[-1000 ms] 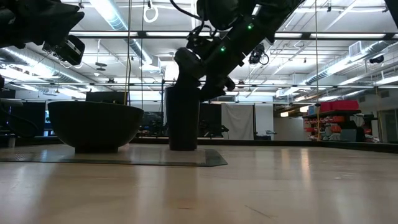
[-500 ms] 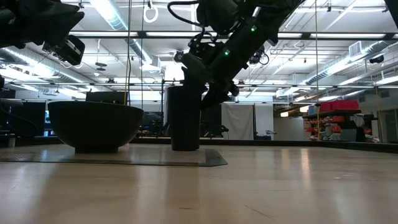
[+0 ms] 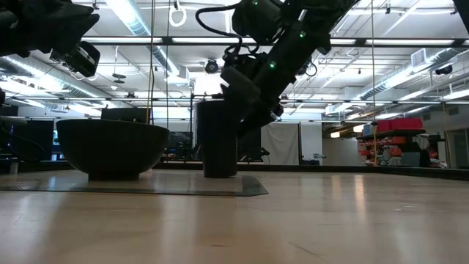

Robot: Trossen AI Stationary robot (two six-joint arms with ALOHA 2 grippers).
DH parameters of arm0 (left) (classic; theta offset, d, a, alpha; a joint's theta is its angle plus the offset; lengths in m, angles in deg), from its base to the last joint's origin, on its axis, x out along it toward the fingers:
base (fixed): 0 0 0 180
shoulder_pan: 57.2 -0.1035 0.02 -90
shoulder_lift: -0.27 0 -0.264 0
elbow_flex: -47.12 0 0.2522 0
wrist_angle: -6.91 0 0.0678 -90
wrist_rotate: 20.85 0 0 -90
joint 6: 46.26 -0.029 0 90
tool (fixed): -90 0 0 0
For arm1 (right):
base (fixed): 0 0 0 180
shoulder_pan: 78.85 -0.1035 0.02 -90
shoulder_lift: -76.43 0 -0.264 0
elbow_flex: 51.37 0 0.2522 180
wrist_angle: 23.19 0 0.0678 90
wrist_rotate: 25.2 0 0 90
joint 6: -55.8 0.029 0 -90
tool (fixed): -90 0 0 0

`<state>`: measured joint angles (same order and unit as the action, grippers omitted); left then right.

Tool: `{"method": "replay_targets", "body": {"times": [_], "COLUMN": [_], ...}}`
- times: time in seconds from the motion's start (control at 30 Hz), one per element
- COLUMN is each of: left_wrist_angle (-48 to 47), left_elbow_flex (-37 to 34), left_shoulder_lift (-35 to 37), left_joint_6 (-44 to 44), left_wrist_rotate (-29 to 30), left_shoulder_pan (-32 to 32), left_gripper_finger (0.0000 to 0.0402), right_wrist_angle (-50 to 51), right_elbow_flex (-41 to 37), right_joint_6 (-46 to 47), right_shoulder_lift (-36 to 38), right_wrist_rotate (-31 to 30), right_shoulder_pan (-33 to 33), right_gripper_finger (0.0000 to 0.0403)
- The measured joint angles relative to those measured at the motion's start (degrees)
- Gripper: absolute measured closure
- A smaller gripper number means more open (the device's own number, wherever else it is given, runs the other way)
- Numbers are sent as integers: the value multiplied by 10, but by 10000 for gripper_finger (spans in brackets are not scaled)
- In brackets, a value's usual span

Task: Pick & Place Utensil
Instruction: Put the black cup on the top right side of the transparent table mat

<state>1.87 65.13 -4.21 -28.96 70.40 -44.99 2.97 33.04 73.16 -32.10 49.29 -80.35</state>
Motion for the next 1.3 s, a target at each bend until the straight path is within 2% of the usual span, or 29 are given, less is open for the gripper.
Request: {"method": "replay_targets", "body": {"times": [0.27, 0.5, 0.63, 0.93, 1.3], "left_wrist_angle": [0, 0, 0, 0, 0], "left_elbow_flex": [0, 0, 0, 0, 0], "left_shoulder_lift": [0, 0, 0, 0, 0], "left_joint_6": [0, 0, 0, 0, 1], "left_wrist_rotate": [0, 0, 0, 0, 0], "left_shoulder_pan": [0, 0, 0, 0, 0], "left_gripper_finger": [356, 356, 356, 356, 356], "right_wrist_angle": [7, 1, -35, -80, -115], "right_elbow_flex": [-2, -41, -67, -94, -94], "right_joint_6": [-2, 3, -6, -72, -90], "right_shoulder_lift": [0, 0, 0, 0, 0], "right_wrist_rotate": [-4, -4, -5, -114, -104], "right_shoulder_pan": [7, 15, 15, 15, 15], "right_gripper_finger": [3, 3, 3, 3, 3]}}
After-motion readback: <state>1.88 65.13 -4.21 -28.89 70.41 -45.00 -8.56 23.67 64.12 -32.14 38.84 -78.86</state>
